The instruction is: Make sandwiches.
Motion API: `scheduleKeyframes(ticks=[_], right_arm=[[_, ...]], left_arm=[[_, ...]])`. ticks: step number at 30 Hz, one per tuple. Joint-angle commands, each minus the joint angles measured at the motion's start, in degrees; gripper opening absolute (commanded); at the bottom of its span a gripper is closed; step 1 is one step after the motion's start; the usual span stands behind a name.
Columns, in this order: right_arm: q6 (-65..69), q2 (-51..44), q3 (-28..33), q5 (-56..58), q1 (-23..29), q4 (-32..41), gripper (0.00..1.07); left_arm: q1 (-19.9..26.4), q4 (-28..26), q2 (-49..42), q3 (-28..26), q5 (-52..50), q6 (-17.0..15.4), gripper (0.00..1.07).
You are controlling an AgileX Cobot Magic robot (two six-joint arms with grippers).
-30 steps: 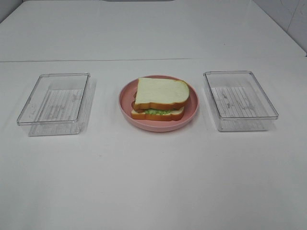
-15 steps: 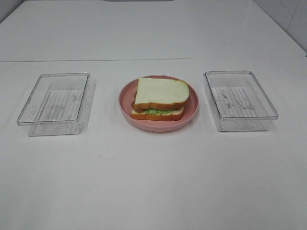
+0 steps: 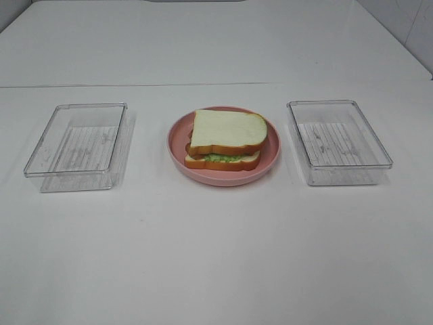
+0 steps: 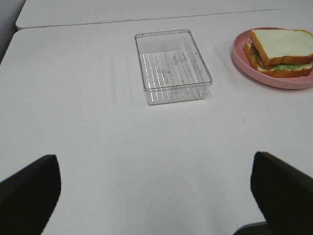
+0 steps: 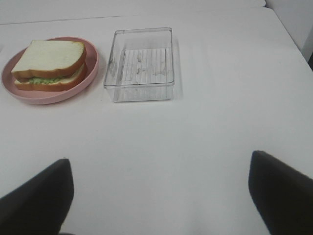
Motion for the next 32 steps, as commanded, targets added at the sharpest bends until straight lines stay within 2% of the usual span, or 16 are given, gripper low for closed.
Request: scheduleKeyframes(ticks=[1,32], right_arm=[[-0.69,-1.38,0.17,0.23,0.0,-0.06,0.92],[-0.69,-1.38,0.17,0.23,0.0,-0.06,0.92]], left_arm=[[-0.11,-0.52,-1.15,0.29,-0.69,-0.11,0.98],[-0.11,-0.52,-1.03,0.29,-0.69,-0.11,0.98]])
